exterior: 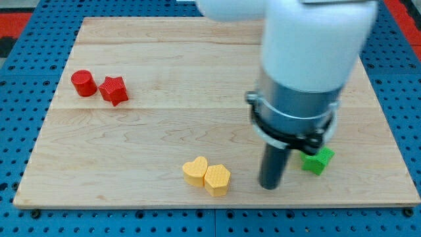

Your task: Separate the red star from the red circle

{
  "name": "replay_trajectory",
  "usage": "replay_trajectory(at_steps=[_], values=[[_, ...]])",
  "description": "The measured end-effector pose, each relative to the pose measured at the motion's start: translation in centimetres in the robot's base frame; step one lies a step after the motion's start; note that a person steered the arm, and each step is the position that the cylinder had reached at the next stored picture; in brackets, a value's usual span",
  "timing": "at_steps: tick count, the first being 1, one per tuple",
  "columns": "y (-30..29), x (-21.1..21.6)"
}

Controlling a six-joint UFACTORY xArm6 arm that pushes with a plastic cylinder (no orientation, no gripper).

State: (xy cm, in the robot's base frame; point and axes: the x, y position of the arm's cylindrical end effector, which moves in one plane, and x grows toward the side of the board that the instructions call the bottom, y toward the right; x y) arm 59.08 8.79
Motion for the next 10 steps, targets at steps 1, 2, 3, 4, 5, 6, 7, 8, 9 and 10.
replay_trajectory(at_steps=[1,2,3,4,5,6,7,8,9,10], values=[[-1.8,2.7],[-5.1,1.6],[-9.8,-4.4],[-15.4,-10.3],[-13.6,-15.0],[-18.9,-21.1],[-24.6,-31.4],[-36.4,-28.4],[-39.0,-25.5],[-37.9,-22.1]])
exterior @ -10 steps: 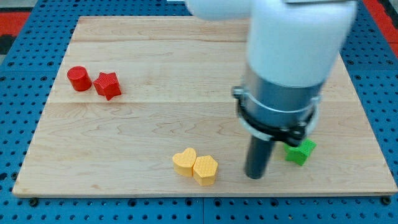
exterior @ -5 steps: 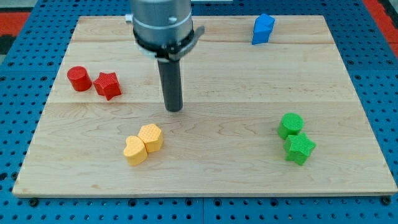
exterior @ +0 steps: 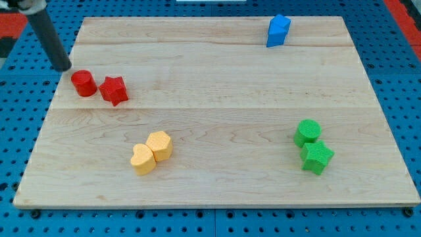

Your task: Separate the red star from the red circle

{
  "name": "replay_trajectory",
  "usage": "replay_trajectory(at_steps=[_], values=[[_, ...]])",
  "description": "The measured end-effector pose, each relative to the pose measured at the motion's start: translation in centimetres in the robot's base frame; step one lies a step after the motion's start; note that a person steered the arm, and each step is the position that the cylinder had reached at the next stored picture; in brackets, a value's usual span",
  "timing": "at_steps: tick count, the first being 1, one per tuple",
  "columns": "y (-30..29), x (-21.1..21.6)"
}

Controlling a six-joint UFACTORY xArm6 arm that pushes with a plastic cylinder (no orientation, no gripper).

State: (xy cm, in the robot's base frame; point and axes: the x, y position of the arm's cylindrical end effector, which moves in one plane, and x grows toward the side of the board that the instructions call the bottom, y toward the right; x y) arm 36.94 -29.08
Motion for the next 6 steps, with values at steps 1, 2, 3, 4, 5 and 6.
replay_trajectory(at_steps=[1,2,3,4,5,6], values=[[1.0,2.3],[7.8,7.8],[8.1,7.7],[10.6,6.5],[15.6,6.6],[15.9,6.6]])
